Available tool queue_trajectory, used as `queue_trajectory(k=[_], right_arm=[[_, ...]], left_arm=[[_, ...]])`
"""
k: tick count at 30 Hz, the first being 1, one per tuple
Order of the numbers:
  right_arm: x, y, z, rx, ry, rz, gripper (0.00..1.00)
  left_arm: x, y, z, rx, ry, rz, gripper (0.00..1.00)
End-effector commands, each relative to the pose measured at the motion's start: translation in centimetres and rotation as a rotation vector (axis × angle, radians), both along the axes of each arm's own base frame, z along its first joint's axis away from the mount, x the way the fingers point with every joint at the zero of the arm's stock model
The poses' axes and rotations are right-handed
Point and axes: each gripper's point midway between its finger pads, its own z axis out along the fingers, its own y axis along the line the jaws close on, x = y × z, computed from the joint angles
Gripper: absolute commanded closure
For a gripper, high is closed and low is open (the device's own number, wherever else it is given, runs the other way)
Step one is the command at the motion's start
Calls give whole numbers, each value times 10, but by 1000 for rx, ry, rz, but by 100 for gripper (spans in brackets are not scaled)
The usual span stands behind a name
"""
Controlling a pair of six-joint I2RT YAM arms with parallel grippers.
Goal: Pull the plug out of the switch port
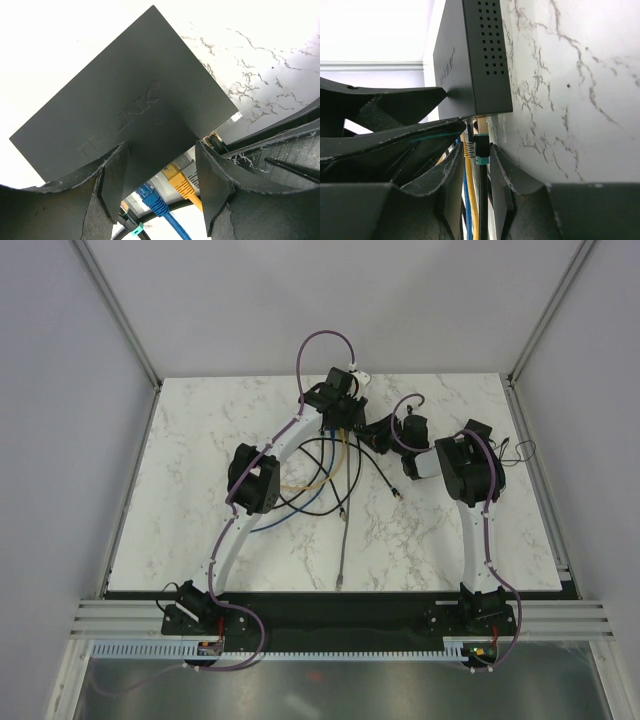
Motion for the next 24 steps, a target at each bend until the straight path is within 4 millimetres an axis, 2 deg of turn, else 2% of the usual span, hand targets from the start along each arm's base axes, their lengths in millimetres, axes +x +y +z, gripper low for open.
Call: queue_trajectory(k=[1, 12, 16, 20, 24], right_arm=[[-13, -5, -36, 28, 98, -19, 66], [-2, -17, -41, 9, 120, -79, 65], [2, -22, -46, -35, 148, -101, 68], [8, -32, -44, -131, 149, -140, 63], [14, -31, -44, -138, 164, -140, 61]], left_arm=[[-8, -1, -9, -28, 51, 6, 37], [-10, 1, -9, -23, 55, 9, 37], [-10, 2, -8, -26, 57, 8, 38], [-11, 2, -1, -44, 56, 12, 39], [-13, 1, -3, -52, 63, 7, 40]])
